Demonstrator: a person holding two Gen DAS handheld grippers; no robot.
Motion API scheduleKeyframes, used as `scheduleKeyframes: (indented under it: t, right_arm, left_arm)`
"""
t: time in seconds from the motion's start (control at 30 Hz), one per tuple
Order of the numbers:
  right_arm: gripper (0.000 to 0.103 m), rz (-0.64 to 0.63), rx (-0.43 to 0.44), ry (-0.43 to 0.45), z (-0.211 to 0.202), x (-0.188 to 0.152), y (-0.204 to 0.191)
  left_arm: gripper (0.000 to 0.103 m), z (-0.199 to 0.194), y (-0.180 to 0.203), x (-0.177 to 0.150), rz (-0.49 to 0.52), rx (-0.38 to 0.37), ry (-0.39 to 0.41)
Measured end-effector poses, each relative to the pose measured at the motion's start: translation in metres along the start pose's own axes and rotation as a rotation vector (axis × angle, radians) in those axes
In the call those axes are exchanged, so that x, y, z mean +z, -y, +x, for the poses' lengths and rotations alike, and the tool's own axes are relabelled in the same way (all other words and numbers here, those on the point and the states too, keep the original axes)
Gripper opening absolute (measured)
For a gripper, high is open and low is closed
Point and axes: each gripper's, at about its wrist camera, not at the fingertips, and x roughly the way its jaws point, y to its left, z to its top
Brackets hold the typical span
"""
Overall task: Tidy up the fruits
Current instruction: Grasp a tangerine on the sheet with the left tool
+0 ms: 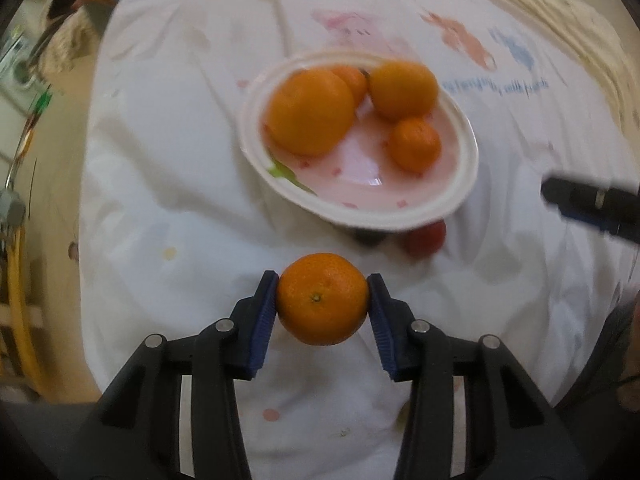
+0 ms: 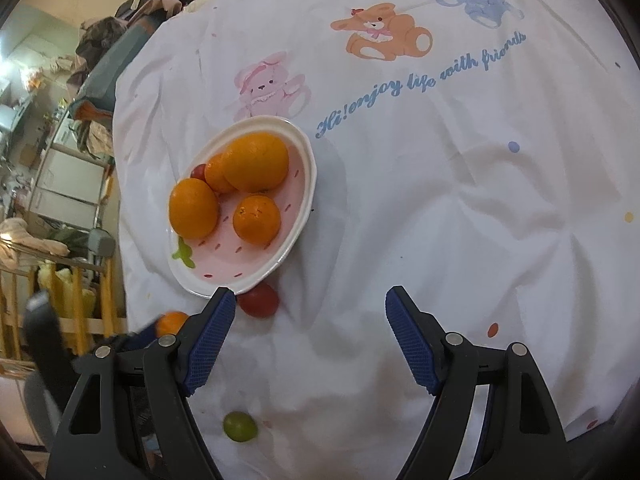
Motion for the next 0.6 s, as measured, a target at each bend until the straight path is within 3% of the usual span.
scheduleKeyframes:
  t: [0.2,0.5,0.6]
  right_arm:
    - [0.080,-0.062,-0.006,-0.089,0.026,-0.004,-0.011]
    - [0.080,-0.310,-0.105,-0.157,0.069,-0.015,-0.057]
    - [0.076,-0.342,-0.065,-0.177,0.080,-0.014,-0.065]
  left_arm:
    - [0.040,-0.015,-0.027,0.004,-0.100,0.060,0.071]
    - [0.040,-0.020,-0.054,0.009,-0.219,0.005,0.070]
    - [0.040,-0.022,-0.058,0.009,-0.242,-0.007,0.075]
